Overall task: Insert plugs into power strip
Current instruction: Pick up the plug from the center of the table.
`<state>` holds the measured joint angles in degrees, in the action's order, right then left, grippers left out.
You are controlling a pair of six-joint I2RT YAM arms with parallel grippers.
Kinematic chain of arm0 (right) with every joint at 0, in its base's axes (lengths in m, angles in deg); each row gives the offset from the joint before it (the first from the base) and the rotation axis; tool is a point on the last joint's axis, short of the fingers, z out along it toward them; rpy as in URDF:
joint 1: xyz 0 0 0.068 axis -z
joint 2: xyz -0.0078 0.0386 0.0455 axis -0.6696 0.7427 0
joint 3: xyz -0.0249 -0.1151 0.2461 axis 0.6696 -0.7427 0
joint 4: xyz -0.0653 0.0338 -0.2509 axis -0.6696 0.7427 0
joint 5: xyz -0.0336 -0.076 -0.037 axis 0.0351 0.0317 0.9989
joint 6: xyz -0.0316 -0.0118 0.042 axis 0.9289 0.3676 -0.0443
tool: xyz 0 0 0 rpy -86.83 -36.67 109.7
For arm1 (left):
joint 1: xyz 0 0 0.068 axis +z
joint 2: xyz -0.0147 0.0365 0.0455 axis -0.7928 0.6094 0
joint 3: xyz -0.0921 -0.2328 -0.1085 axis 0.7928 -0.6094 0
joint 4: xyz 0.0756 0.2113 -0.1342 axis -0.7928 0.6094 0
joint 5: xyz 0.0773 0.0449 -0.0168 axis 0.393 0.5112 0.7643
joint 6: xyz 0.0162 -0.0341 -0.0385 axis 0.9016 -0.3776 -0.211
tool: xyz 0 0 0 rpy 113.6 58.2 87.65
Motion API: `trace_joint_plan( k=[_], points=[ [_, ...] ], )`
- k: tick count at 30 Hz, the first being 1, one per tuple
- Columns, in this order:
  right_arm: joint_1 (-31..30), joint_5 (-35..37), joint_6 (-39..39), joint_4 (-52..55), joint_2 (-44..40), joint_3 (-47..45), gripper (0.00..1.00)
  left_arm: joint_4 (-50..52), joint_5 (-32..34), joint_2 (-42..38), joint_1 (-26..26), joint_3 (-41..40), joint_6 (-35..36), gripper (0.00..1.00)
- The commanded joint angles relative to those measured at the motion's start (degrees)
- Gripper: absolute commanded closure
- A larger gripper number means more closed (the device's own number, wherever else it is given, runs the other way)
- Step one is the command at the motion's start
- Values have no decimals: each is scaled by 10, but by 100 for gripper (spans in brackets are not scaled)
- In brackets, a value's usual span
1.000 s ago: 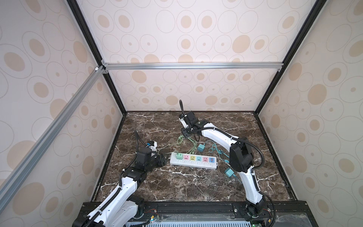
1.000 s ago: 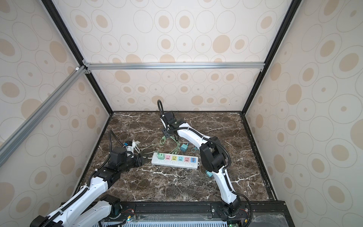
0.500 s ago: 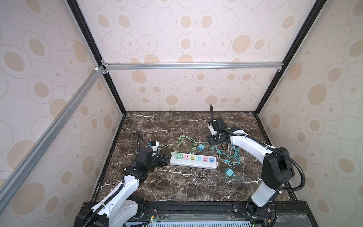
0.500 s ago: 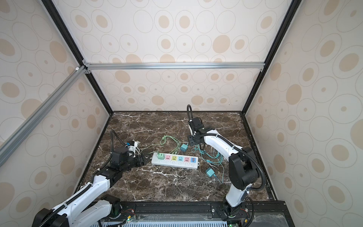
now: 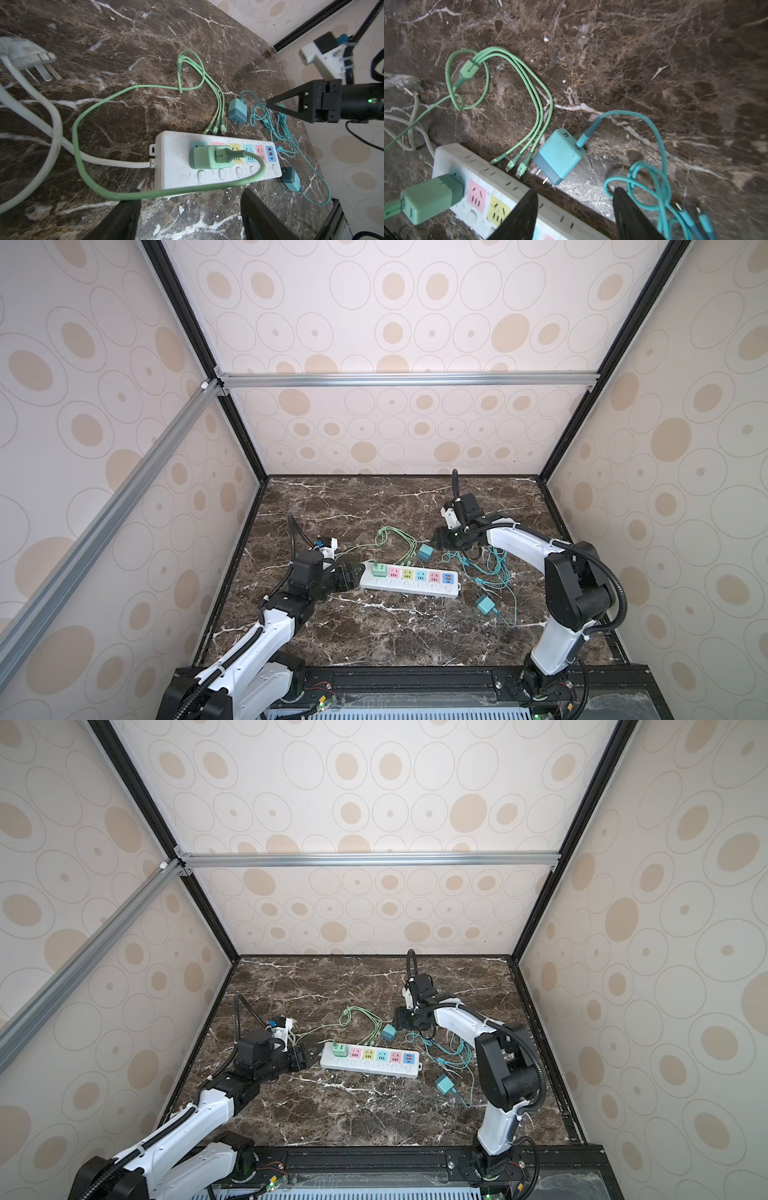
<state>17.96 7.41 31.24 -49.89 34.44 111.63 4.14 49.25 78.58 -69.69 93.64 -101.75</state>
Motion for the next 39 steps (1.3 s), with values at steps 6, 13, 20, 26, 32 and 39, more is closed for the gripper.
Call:
trace_joint_plan(
  k=[6, 13, 20, 26, 32, 39],
  points=[
    [-44, 49, -64, -26, 61, 17, 36, -6, -11, -7, 5, -2, 5, 24],
    [-49, 93, -67, -16, 91, 43, 35, -12, -18, -8, 5, -5, 3, 23],
    [-50, 81, -77, -21, 108, 67, 35, -21, -25, -6, 4, -9, 0, 24],
    [-50, 81, -84, -25, 124, 87, 31, -29, -31, -4, 5, -12, -2, 24],
    [-49, 91, -80, -11, 152, 119, 33, -30, -33, -3, 5, -12, -3, 25],
    [-47, 95, -49, 25, 179, 162, 42, -30, -33, -1, 5, -12, -3, 26]
  ],
)
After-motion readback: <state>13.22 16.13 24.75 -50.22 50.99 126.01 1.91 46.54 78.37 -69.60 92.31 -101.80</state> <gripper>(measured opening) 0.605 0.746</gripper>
